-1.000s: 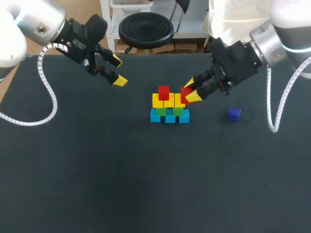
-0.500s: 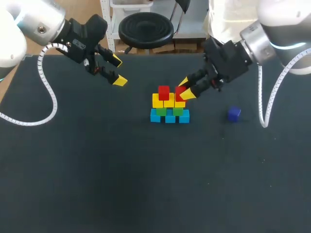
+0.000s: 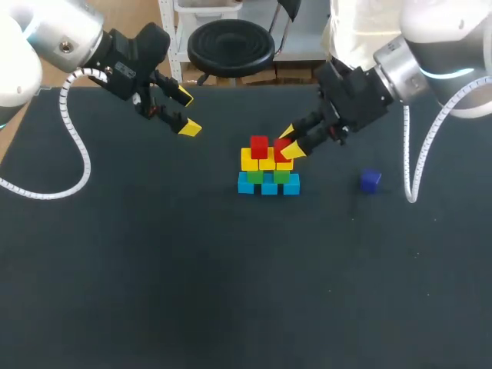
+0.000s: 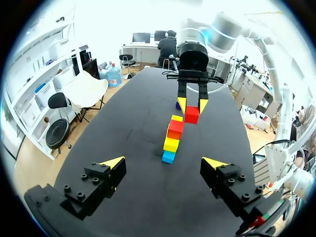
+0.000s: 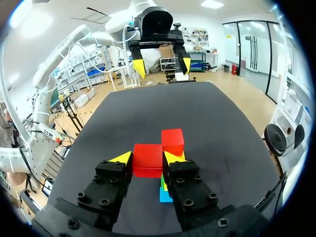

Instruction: Place the blue cubes, place green cubes on the blue cubes, place the yellow cubes on the green cubes, then place the red cubes on the yellow cubes, and place purple cube on the red cubes.

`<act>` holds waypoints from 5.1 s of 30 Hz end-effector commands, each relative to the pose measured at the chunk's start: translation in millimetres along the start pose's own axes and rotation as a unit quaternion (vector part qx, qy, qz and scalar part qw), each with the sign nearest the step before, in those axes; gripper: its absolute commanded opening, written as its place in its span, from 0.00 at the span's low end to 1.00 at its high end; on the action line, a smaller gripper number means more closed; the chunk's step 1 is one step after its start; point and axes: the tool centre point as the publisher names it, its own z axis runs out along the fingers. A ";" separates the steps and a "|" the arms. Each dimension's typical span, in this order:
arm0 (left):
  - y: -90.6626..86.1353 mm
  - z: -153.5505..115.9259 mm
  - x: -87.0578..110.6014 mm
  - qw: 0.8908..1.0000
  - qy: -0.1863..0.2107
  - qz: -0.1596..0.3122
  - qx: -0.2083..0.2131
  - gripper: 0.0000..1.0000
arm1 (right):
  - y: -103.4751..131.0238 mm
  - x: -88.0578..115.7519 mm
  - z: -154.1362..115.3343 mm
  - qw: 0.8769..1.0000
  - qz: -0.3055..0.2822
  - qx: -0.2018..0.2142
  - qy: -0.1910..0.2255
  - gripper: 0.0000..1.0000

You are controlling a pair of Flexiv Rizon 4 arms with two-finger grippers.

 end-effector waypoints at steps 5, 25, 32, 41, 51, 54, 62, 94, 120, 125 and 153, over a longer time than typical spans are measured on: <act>-0.3 -0.2 1.4 1.000 -0.003 0.002 0.000 1.00 | -2.5 0.3 2.9 1.000 0.002 -0.003 0.001 0.00; -0.3 -0.2 1.4 1.000 -0.003 0.002 0.000 1.00 | -12.8 7.9 4.9 1.000 0.013 -0.001 -0.004 0.00; -0.3 -0.2 1.4 1.000 -0.003 0.002 0.000 1.00 | -15.8 6.3 5.4 1.000 0.012 0.000 -0.003 0.00; -0.3 -0.2 1.4 1.000 -0.003 0.002 0.000 1.00 | -19.9 3.8 5.6 1.000 0.010 0.000 0.000 0.00; -0.3 -0.2 1.4 1.000 -0.003 0.002 0.000 1.00 | -23.2 4.2 8.8 1.000 0.012 -0.006 0.002 0.00; -0.3 -0.2 1.4 1.000 -0.003 0.002 0.000 1.00 | -23.4 4.8 9.1 1.000 0.014 -0.006 0.002 0.00; -0.3 -0.2 1.4 1.000 -0.003 0.002 0.000 1.00 | -23.6 4.3 9.6 1.000 0.015 -0.007 0.003 0.00; -0.3 -0.2 1.4 1.000 -0.003 0.002 0.000 1.00 | -25.0 7.7 10.9 1.000 0.018 -0.007 0.000 0.08; -0.3 -0.2 1.4 1.000 -0.003 0.002 0.000 1.00 | -29.2 7.3 11.6 1.000 0.016 -0.006 -0.001 0.29; -0.3 -0.2 1.4 1.000 -0.003 0.002 0.000 1.00 | -29.4 7.1 11.6 1.000 0.017 -0.006 -0.002 0.98; -0.3 -0.2 1.4 1.000 -0.003 0.002 0.000 1.00 | -1.3 14.7 -21.1 0.998 0.029 0.053 -0.009 0.00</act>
